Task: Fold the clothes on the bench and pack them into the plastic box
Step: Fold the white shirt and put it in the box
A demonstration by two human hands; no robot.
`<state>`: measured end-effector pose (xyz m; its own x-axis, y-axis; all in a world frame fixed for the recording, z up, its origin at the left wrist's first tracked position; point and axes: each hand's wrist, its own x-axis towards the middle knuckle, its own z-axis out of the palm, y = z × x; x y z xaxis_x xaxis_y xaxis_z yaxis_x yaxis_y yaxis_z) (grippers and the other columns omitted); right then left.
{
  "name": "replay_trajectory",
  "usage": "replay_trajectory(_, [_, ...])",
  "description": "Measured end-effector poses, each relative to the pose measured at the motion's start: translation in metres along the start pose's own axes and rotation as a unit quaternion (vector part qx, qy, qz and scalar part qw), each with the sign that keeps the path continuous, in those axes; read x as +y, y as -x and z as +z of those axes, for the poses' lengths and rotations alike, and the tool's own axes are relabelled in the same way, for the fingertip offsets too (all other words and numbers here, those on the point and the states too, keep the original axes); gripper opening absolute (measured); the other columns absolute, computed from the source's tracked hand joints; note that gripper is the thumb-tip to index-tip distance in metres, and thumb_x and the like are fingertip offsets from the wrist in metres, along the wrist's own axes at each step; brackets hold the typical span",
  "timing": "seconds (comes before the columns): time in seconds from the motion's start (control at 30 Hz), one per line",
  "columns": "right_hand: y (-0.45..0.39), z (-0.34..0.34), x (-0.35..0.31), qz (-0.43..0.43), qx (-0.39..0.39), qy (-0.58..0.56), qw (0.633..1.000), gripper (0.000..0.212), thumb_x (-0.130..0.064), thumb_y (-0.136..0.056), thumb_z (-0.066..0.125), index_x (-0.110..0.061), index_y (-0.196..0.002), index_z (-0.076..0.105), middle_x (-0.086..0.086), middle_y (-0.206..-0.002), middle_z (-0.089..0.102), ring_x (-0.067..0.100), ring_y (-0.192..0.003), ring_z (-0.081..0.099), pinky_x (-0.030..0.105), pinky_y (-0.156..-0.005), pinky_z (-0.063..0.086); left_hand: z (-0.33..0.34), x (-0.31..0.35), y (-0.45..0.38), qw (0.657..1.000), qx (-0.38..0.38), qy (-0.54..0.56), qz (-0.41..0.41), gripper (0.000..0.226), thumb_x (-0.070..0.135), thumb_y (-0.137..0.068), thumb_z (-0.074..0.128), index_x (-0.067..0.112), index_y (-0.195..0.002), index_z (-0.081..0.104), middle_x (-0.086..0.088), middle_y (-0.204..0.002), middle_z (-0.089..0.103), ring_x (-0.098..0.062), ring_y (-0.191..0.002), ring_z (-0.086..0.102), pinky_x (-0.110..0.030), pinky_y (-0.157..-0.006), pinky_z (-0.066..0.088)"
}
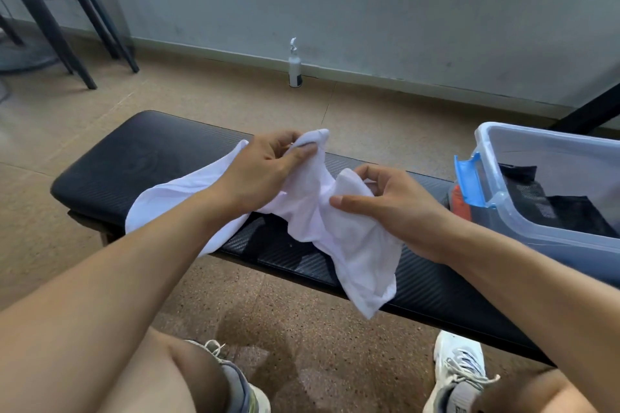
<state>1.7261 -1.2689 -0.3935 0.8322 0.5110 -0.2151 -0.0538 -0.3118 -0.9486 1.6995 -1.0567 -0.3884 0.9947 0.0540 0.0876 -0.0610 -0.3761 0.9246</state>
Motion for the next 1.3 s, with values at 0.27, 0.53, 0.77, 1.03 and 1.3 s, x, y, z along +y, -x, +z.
replay_trajectory(0.27, [-0.006, -0.018, -0.033, -0.045, -0.018, -0.004, 0.999, 0.032, -0.003, -0.088, 0.073, -0.018, -0.117, 0.071, 0.007, -0.104, 0.078, 0.024, -0.093, 0.075, 0.041, -0.084, 0.060, -0.009, 0.009, -0.008, 0.998, 0.020, 0.065, -0.009, 0.025, 0.031, -0.096, 0.056, 0.008, -0.093, 0.066, -0.006, -0.087, 0.066, -0.018, -0.082, 0.059, -0.037, -0.078, 0.045])
replay_trajectory(0.53, [-0.029, -0.054, -0.083, 0.004, 0.103, 0.195, 0.975, 0.013, -0.012, -0.083, 0.078, -0.015, -0.076, 0.067, 0.005, -0.071, 0.064, 0.016, -0.059, 0.062, 0.021, -0.045, 0.050, -0.111, 0.050, -0.060, 0.936, 0.318, -0.147, 0.028, 0.013, 0.026, -0.101, 0.050, 0.019, -0.099, 0.062, -0.004, -0.093, 0.058, -0.013, -0.083, 0.050, -0.007, -0.053, 0.034])
replay_trajectory(0.77, [-0.047, -0.084, -0.146, -0.061, 0.258, -0.045, 0.963, 0.023, -0.012, -0.081, 0.082, -0.018, -0.099, 0.069, 0.003, -0.088, 0.072, 0.018, -0.074, 0.068, 0.026, -0.056, 0.055, -0.143, 0.084, -0.052, 0.961, 0.258, -0.094, 0.020, 0.023, 0.034, -0.100, 0.058, 0.015, -0.101, 0.072, -0.004, -0.090, 0.067, -0.018, -0.076, 0.063, -0.028, -0.065, 0.056])
replay_trajectory(1.03, [-0.034, -0.120, -0.176, -0.094, 0.336, -0.013, 0.937, 0.035, -0.029, -0.081, 0.084, -0.016, -0.108, 0.066, -0.003, -0.093, 0.068, 0.011, -0.080, 0.065, 0.021, -0.058, 0.049, -0.129, 0.120, -0.060, 0.968, 0.233, -0.082, 0.040, 0.021, 0.036, -0.097, 0.062, 0.020, -0.103, 0.074, -0.007, -0.103, 0.075, -0.023, -0.090, 0.070, -0.039, -0.086, 0.061])
replay_trajectory(1.3, [-0.006, -0.171, -0.237, -0.121, 0.429, -0.034, 0.895, 0.036, -0.035, -0.075, 0.087, -0.023, -0.104, 0.070, -0.003, -0.099, 0.071, 0.014, -0.087, 0.071, 0.032, -0.081, 0.062, -0.114, 0.174, -0.087, 0.973, 0.199, -0.104, 0.055, 0.022, 0.030, -0.092, 0.071, 0.017, -0.108, 0.076, 0.001, -0.091, 0.071, -0.009, -0.074, 0.061, -0.015, -0.060, 0.049])
